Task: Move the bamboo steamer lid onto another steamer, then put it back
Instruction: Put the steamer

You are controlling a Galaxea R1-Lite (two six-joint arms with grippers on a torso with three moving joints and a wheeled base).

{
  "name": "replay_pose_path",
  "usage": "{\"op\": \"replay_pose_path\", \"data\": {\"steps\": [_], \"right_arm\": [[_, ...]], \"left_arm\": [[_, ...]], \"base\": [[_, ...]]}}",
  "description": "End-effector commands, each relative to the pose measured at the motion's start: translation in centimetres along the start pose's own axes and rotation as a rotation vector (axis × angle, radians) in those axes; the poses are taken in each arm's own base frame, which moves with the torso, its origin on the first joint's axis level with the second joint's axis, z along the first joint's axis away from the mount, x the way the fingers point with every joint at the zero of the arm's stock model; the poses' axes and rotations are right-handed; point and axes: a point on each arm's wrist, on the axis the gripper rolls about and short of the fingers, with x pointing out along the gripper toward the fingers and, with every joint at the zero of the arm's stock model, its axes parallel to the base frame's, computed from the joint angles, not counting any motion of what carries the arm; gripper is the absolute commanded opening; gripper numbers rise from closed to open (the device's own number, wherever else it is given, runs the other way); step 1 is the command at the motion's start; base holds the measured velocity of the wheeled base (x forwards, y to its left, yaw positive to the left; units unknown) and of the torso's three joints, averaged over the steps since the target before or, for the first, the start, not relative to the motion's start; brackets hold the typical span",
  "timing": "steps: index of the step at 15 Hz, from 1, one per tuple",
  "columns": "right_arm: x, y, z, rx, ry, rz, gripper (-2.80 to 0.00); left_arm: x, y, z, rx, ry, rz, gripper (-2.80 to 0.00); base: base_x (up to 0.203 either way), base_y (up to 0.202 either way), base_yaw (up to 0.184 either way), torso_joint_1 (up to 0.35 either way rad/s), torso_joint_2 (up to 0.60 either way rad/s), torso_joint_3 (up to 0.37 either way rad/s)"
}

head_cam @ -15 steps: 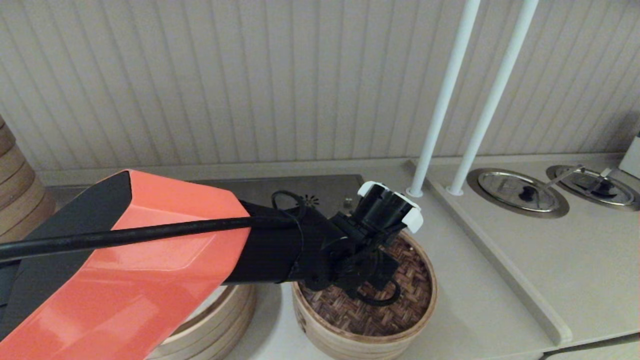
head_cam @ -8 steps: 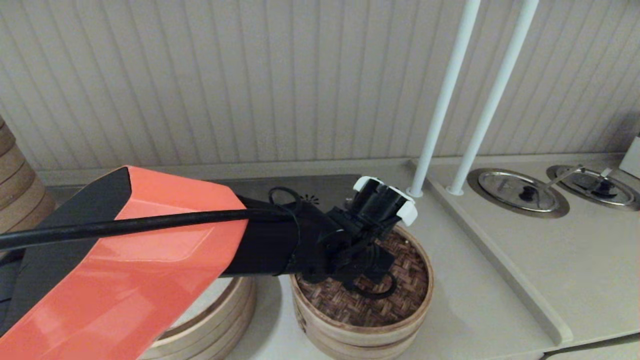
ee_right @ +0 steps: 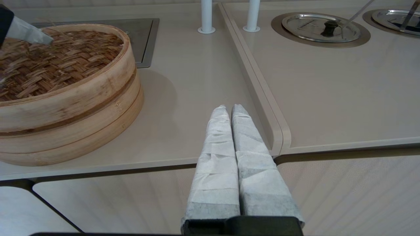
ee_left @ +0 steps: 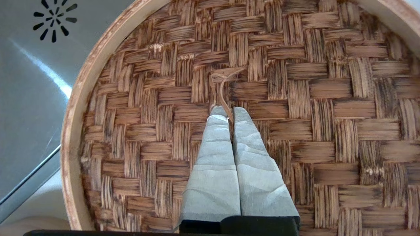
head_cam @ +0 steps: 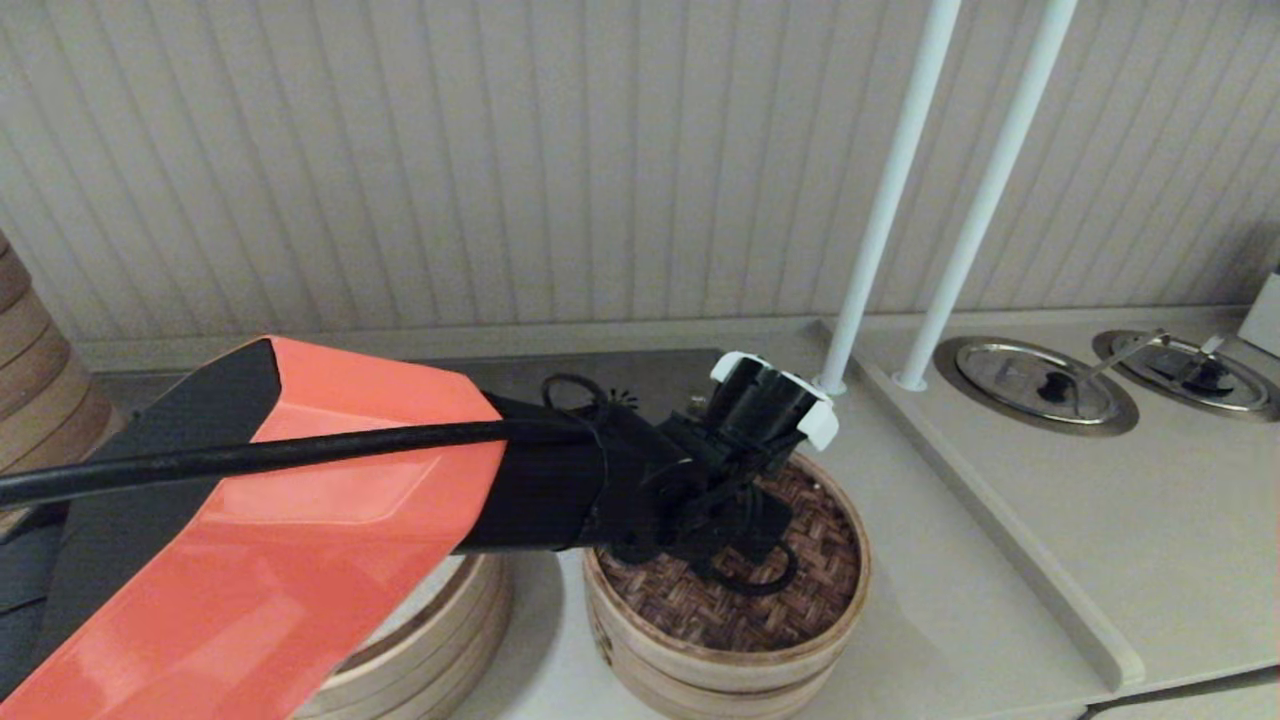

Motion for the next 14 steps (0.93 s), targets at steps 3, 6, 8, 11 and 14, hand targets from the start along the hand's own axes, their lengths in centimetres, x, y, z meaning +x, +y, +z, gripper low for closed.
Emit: {"op": "replay_pose_path", "data": {"steps": [3,6,8,11,14], "right_arm": [[0.0,0.0,-0.1,0.0,0.004,0.0,-2.8],[0.0,0.0,-0.1,0.0,0.004,0.0,-2.8],[0.0,0.0,-0.1,0.0,0.004,0.0,-2.8],[0.0,0.0,-0.1,0.0,0.004,0.0,-2.8],[0.0,0.0,-0.1,0.001,0.004,0.0,-2.8]], "left_arm": [[0.6,-0.3,-0.5,0.006,0.018,0.002,-2.8],[0.8,-0.6,-1.2,0.014,0.04,-0.001,-2.8],[0.8,-0.6,-1.2,0.011,0.035,-0.001,-2.8],[0.6,-0.6,-0.9,-0.001,0.021,0.0,0.0],[-0.4,-0.2,-0.3,-0.017,-0.004,0.0,0.0]], "base": [[0.0,0.0,0.0,0.0,0.0,0.0],[0.0,0.0,0.0,0.0,0.0,0.0],[0.0,0.0,0.0,0.0,0.0,0.0],[0.0,0.0,0.0,0.0,0.0,0.0],[0.0,0.0,0.0,0.0,0.0,0.0]]}}
